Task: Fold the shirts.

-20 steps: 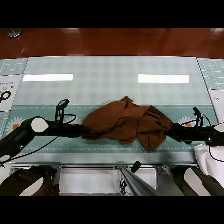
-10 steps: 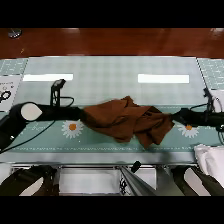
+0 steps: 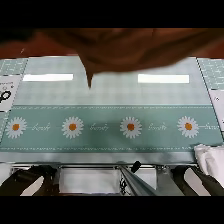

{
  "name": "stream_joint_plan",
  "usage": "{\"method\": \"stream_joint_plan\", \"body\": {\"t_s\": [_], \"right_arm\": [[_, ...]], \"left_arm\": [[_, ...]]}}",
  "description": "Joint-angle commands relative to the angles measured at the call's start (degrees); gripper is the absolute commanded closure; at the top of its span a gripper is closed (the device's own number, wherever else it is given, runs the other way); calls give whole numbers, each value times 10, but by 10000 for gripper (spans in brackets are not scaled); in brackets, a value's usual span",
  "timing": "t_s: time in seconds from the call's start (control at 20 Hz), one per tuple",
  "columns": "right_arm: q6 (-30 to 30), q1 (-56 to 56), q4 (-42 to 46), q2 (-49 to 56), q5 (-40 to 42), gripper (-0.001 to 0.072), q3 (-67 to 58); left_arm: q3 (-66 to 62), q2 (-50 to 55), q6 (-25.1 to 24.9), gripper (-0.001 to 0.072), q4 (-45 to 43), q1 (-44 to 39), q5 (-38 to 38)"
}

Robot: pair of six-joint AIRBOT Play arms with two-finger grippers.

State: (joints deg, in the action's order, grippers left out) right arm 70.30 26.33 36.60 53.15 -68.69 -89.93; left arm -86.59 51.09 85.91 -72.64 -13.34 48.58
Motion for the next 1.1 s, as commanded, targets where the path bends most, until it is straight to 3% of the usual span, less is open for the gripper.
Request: {"method": "stream_joint_plan", "body": {"t_s": [0.0,0.2,0.3,0.6,0.75,0.95,1.05], "right_arm": [[43,0,6,0,14,687,-166],[87,0,6,-10,-47,686,-224],[101,0,24,-24,-114,686,-224],[133,0,142,-30,-370,686,-224],[137,-23,213,-31,-376,686,-184],[150,-113,239,-31,-376,686,-30],[148,-167,323,-29,-363,686,59]], "left_arm": [[-168,-2,-13,680,-10,14,-1],[-247,-28,-13,680,-10,14,3],[-247,-53,-13,680,-10,14,45],[-229,-63,6,680,-28,14,376],[-144,-59,28,680,-37,14,456],[17,-57,39,680,-29,14,464],[96,-55,37,680,-28,14,454]]}}
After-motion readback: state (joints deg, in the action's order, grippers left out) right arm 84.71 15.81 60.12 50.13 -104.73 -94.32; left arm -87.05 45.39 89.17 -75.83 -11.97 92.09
